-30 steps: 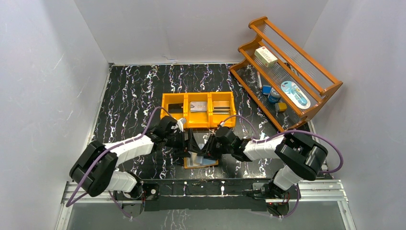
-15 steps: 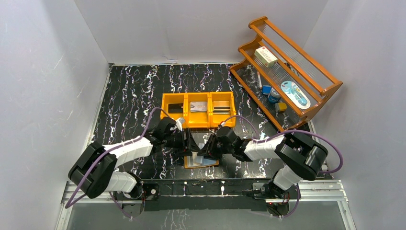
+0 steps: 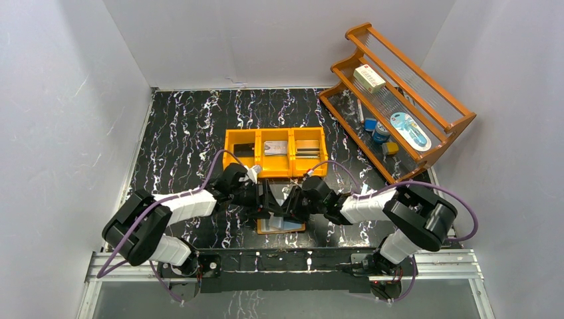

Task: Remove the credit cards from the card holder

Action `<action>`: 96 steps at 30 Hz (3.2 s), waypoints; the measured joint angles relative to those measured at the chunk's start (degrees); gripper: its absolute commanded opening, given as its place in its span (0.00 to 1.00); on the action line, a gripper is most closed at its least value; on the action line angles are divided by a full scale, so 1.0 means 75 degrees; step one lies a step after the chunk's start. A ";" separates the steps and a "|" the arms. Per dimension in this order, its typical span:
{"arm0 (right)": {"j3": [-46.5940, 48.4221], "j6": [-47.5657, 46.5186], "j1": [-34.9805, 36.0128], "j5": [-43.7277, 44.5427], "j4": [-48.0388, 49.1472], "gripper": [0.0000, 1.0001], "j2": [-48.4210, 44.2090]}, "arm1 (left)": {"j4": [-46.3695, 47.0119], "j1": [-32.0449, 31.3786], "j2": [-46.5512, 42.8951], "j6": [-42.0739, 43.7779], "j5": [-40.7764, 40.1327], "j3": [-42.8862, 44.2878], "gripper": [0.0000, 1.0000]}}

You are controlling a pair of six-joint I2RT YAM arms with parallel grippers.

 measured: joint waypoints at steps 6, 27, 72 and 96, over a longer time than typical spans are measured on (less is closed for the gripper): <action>-0.0093 -0.0020 0.0000 0.0003 -0.0125 0.49 -0.0216 | 0.0729 -0.0003 0.0015 -0.0367 0.0280 -0.0271 0.56; -0.0195 -0.0289 -0.0017 0.0909 -0.1970 0.74 -0.2095 | 0.0871 -0.0009 -0.0012 -0.0315 0.0775 0.0157 0.56; -0.0868 0.0134 -0.0020 0.3028 -0.3905 0.52 -0.5473 | -0.1848 -0.1207 0.0516 0.0717 -0.1737 0.2396 0.75; 0.0752 -0.0976 -0.0012 0.0691 -0.2862 0.58 -0.1358 | -0.4718 -0.1055 -0.1985 0.0749 -0.4925 0.1944 0.70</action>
